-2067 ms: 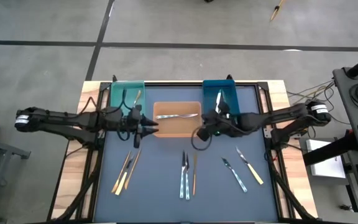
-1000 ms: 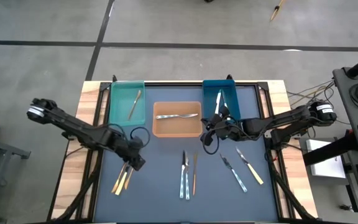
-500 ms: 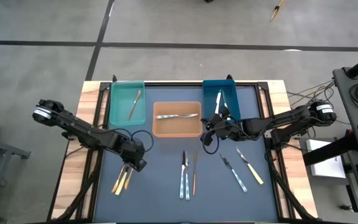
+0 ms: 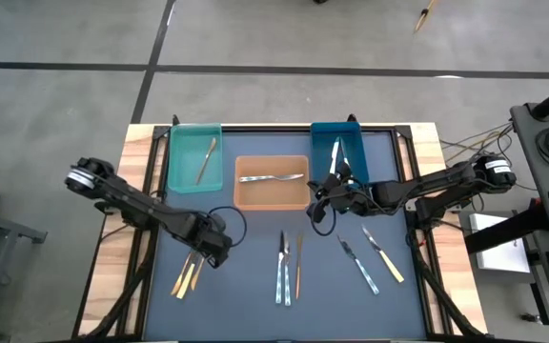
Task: Sort silverware by color (type)
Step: Put the gold knife into the green bin
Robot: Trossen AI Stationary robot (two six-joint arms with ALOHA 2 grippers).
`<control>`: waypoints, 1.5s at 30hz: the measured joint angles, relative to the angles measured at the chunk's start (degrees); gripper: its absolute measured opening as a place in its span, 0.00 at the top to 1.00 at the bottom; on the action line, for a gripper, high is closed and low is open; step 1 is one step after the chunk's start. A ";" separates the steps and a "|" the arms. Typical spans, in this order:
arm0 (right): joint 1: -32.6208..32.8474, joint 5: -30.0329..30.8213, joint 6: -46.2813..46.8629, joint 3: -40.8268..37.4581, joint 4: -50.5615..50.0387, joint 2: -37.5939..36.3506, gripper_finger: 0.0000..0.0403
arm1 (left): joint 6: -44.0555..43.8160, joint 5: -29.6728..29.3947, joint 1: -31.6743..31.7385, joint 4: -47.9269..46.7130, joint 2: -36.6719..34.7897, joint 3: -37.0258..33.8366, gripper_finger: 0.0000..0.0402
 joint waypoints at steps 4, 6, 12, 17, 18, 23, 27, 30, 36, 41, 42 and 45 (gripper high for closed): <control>0.00 0.00 0.02 0.00 0.00 0.00 0.98 | -1.39 0.02 0.00 -0.08 1.79 -1.04 0.80; 0.00 0.00 0.02 0.00 0.00 0.00 0.98 | -2.26 -0.14 -0.03 -0.02 2.52 -1.25 0.80; 0.00 -0.04 0.04 0.00 0.00 0.00 0.98 | -2.51 -1.49 -0.07 0.42 3.38 -1.39 0.79; 0.00 -0.07 0.83 0.00 -0.02 0.00 0.98 | -2.51 -2.81 -0.09 1.31 3.38 -1.47 0.76; 0.00 -0.09 0.92 0.00 -0.04 0.00 0.98 | -2.49 -2.85 -0.09 1.42 3.41 -1.48 0.75; 0.00 -0.09 0.92 0.00 -0.04 0.00 0.98 | -2.51 -4.08 -0.15 2.31 3.49 -1.71 0.73; 0.00 -0.09 0.92 0.00 -0.04 0.00 0.98 | -2.60 -4.60 -0.15 4.39 3.49 -2.80 0.73; 0.00 -0.09 0.92 0.00 -0.07 0.00 0.98 | -3.38 -4.62 -0.15 6.67 3.49 -3.97 0.73; 0.00 -0.09 0.92 0.00 -0.02 0.00 0.98 | -3.68 -4.66 -0.22 8.55 3.47 -4.85 0.73; 0.00 -0.07 0.92 0.00 -0.02 0.00 0.98 | -3.56 -4.89 -0.28 10.01 3.47 -4.85 0.73; 0.00 -0.07 0.92 0.00 -0.02 0.00 0.98 | -3.56 -5.15 -0.34 10.59 3.47 -4.85 0.73; 0.00 -0.07 0.92 0.00 -0.02 0.00 0.98 | -3.51 -5.84 -0.48 13.02 3.47 -4.85 0.75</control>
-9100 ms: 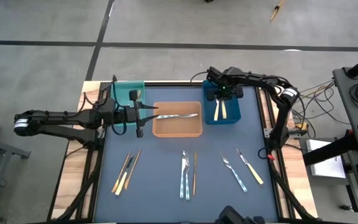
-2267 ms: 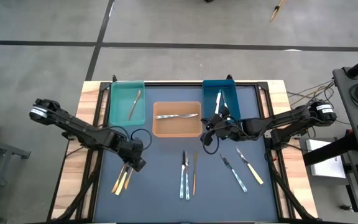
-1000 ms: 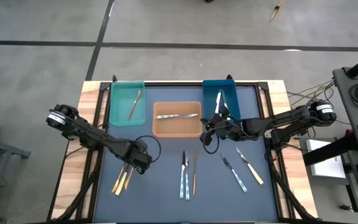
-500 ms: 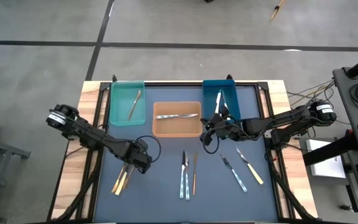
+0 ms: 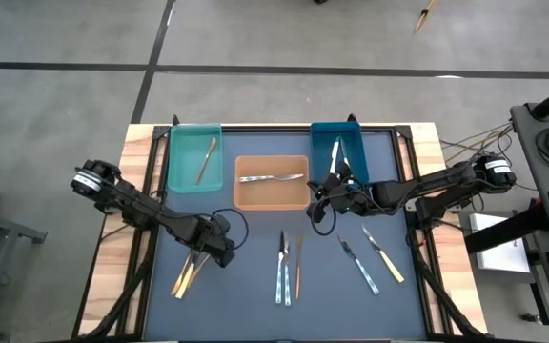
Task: Sort silverware by color (type)
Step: Put the gold knife into the green bin
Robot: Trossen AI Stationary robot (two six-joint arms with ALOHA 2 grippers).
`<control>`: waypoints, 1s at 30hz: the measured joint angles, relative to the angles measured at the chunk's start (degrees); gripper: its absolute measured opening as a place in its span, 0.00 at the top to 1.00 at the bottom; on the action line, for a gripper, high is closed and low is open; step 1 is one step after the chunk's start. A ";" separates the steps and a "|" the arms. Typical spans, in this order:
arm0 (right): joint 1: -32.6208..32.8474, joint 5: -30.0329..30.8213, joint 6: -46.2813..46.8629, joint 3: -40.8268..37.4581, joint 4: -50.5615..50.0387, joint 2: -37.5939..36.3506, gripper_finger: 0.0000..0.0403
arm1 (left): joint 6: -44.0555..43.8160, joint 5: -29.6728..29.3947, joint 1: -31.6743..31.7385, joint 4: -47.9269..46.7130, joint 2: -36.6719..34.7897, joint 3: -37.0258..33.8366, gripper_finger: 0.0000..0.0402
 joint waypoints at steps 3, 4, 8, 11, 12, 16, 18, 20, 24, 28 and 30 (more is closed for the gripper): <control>0.00 0.00 0.00 0.00 0.00 0.00 0.98 | 0.00 -0.16 0.00 0.92 0.00 0.00 0.77; 0.00 0.00 0.00 0.00 0.00 0.00 0.98 | 0.00 -0.22 0.00 1.11 0.00 0.00 0.78; 0.00 -0.02 0.00 0.00 0.00 0.00 0.98 | 0.00 -1.24 0.02 1.04 0.02 0.00 0.80; 0.00 -1.02 0.00 0.00 -0.02 0.00 0.98 | 0.00 -1.69 0.02 1.07 0.01 0.00 0.81; 0.00 -1.35 0.00 0.00 -0.02 0.00 0.98 | 0.00 -1.72 0.02 1.07 0.01 -0.01 0.81; 0.00 -1.42 0.00 0.00 -0.03 0.00 0.98 | -0.02 -1.84 0.02 1.57 0.02 -0.61 0.81; 0.00 -1.42 0.00 0.00 -0.04 0.00 0.98 | -0.02 -2.07 0.02 2.40 -0.04 -1.15 0.81; 0.00 -1.42 0.00 0.00 -0.02 0.00 0.98 | -0.02 -2.21 0.00 3.35 -0.17 -1.71 0.81; 0.00 -1.42 0.00 0.00 -0.02 0.00 0.98 | -0.02 -2.21 0.00 3.60 -0.17 -1.84 0.81; 0.00 -1.44 -0.02 0.00 -0.04 0.00 0.98 | -0.02 -2.24 0.00 3.69 -0.15 -1.79 0.81; 0.00 -1.44 -0.02 0.00 -0.07 0.00 0.98 | -0.04 -2.26 0.00 3.73 -0.14 -1.80 0.81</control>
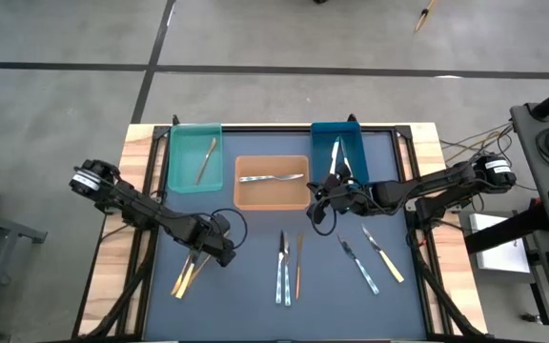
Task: Sort silverware by color (type)
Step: Put the gold knife into the green bin
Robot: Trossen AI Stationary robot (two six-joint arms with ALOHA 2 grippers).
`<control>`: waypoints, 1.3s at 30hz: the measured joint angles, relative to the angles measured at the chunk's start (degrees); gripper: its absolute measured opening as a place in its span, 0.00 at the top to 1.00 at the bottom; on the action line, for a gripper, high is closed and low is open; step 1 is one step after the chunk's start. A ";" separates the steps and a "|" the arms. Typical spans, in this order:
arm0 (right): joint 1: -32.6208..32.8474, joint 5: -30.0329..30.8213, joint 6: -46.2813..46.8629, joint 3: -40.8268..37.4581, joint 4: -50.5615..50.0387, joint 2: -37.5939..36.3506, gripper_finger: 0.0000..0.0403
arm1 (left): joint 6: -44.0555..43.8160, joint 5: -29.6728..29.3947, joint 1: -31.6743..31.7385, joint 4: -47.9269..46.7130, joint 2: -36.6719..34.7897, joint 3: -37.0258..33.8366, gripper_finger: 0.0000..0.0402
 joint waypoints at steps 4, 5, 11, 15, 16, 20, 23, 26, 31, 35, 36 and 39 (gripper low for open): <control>0.00 -0.01 0.00 0.00 -0.12 0.00 0.98 | -0.10 0.00 0.02 0.10 0.03 0.01 0.81; 0.00 -0.02 0.00 0.00 -0.13 0.00 0.98 | -0.12 0.00 0.02 0.10 0.03 -0.01 0.81; 0.00 -0.04 0.00 0.00 -0.13 0.00 0.98 | 0.08 0.02 0.02 0.20 0.07 -0.06 0.81; 0.00 -0.04 0.00 0.00 -0.14 0.00 0.98 | 0.08 0.04 0.02 0.22 0.07 -0.08 0.81; 0.00 -0.04 0.00 0.00 -0.15 0.00 0.98 | 0.08 0.02 0.02 0.20 0.07 -0.08 0.82; 0.00 -0.04 -0.02 0.00 -0.15 0.00 0.98 | 0.06 0.01 0.06 0.35 0.10 -0.10 0.90; 0.00 -0.04 -0.01 0.00 -0.15 0.00 0.98 | 0.01 0.00 0.05 0.60 0.10 -0.10 0.97; 0.00 -0.02 -0.51 0.00 -0.15 0.00 0.98 | 0.04 0.02 0.07 0.48 0.14 0.09 0.97; 0.00 -0.07 -1.97 0.00 -0.13 -0.20 0.98 | 0.55 0.60 0.11 0.79 0.42 1.68 0.98; -0.02 -3.21 -2.03 0.00 -0.22 -0.22 0.98 | 4.86 0.46 0.07 -0.04 0.40 4.25 0.98; 0.00 -4.56 -2.03 0.00 -0.24 -0.22 0.98 | 6.14 0.07 0.04 -0.55 0.40 5.02 0.99; 0.02 -7.63 -1.97 0.00 -0.20 -0.22 0.98 | 8.88 -0.84 0.04 -3.76 0.34 7.82 0.99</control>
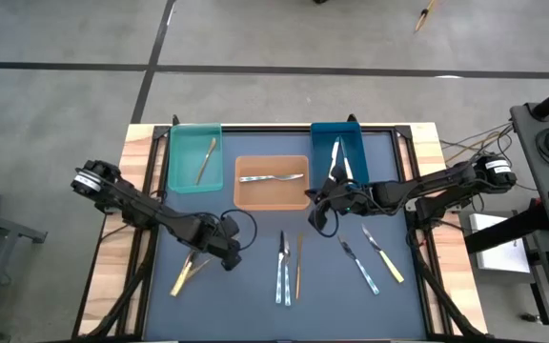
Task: Sort silverware by color (type)
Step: Put the gold knife into the green bin
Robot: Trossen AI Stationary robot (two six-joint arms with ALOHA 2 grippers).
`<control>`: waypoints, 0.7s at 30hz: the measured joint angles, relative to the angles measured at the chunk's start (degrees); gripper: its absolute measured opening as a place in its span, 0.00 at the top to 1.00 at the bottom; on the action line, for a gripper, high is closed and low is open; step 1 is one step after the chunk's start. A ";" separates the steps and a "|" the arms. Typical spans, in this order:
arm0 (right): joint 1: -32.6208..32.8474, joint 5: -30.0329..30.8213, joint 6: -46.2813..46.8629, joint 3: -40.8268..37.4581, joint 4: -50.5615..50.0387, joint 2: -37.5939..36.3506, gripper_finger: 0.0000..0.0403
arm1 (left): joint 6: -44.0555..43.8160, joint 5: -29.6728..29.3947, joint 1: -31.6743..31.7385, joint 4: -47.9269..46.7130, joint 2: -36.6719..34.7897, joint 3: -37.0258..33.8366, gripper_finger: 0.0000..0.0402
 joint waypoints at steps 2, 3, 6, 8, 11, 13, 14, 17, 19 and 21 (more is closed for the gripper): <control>-0.02 -1.26 0.29 0.00 0.03 0.00 0.98 | 1.38 -1.53 -0.01 -3.29 0.00 1.69 0.99; 0.01 -1.36 0.41 0.00 0.03 0.00 0.98 | 2.39 -2.46 -0.07 -4.49 0.00 2.65 0.99; 0.29 -1.36 0.42 0.00 0.04 0.00 0.98 | 7.28 -5.27 -0.15 -7.72 -0.04 5.55 0.99; 0.59 -1.36 0.44 0.00 0.07 0.00 0.98 | 12.35 -7.06 -0.17 -8.20 -0.04 7.27 0.99; 1.09 -1.37 0.86 0.00 0.27 0.00 0.98 | 23.43 -9.17 -0.50 -8.22 -0.09 9.77 0.99; 1.37 -1.66 2.33 0.00 0.30 0.00 0.98 | 31.50 -10.31 -0.64 -8.25 0.02 11.43 0.99; 1.39 -2.75 3.25 0.00 0.29 0.00 0.98 | 35.48 -10.90 -0.68 -8.27 0.09 12.22 0.99; 1.36 -9.33 5.72 0.00 0.57 0.00 0.98 | 45.84 -11.72 -0.64 -8.64 0.49 14.66 0.99; 1.36 -13.79 8.20 0.00 1.64 0.00 0.98 | 51.08 -12.67 -0.51 -8.67 1.19 16.46 0.99; 1.39 -17.45 10.94 0.02 3.17 0.00 0.98 | 55.73 -14.42 -0.48 -8.67 2.30 18.48 0.99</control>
